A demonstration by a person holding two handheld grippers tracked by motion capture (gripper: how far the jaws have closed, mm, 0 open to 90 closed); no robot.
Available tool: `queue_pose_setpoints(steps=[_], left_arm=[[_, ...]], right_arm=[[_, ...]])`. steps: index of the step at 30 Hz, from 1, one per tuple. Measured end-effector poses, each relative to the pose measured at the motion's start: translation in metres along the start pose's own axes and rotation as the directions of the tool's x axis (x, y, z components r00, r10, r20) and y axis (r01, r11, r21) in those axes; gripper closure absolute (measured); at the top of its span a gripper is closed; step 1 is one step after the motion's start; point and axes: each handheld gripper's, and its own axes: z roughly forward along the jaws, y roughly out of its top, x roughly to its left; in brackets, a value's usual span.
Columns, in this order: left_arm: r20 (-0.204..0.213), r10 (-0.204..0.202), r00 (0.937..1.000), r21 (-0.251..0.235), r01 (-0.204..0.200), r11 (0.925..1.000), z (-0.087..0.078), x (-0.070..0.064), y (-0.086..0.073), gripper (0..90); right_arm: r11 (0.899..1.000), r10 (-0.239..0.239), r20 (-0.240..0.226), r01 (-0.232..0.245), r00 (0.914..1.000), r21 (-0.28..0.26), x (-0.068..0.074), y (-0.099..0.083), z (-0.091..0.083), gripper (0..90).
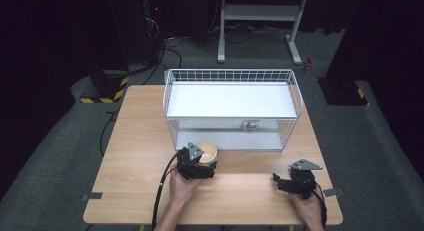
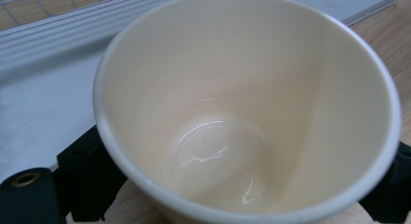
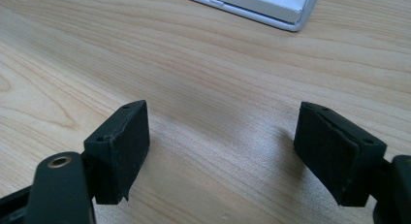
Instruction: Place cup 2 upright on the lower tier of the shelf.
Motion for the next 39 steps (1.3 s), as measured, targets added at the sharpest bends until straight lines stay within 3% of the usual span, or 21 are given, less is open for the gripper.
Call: queue_pose_setpoints(steps=[19, 28, 39], left_arm=[[-0.014, 0.016, 0.9998, -0.013, -0.016, 0.9998, -0.006, -0.004, -0.002, 9.0], [-0.004, -0.001, 1.0000, -0.040, 0.001, 0.9992, -0.011, -0.004, 0.004, 9.1], [-0.005, 0.010, 0.9999, -0.036, -0.010, 0.9993, -0.014, -0.004, 0.016, 9.1]], right_arm=[[1.000, 0.014, 0.000, -0.014, 0.9999, 0.003, 0.001, 0.000, 0.000, 20.8], [1.000, 0.014, 0.000, -0.014, 0.9999, 0.003, 0.001, 0.000, 0.000, 20.7], [1.000, 0.014, 0.000, -0.014, 0.9999, 0.003, 0.001, 0.000, 0.000, 20.8]])
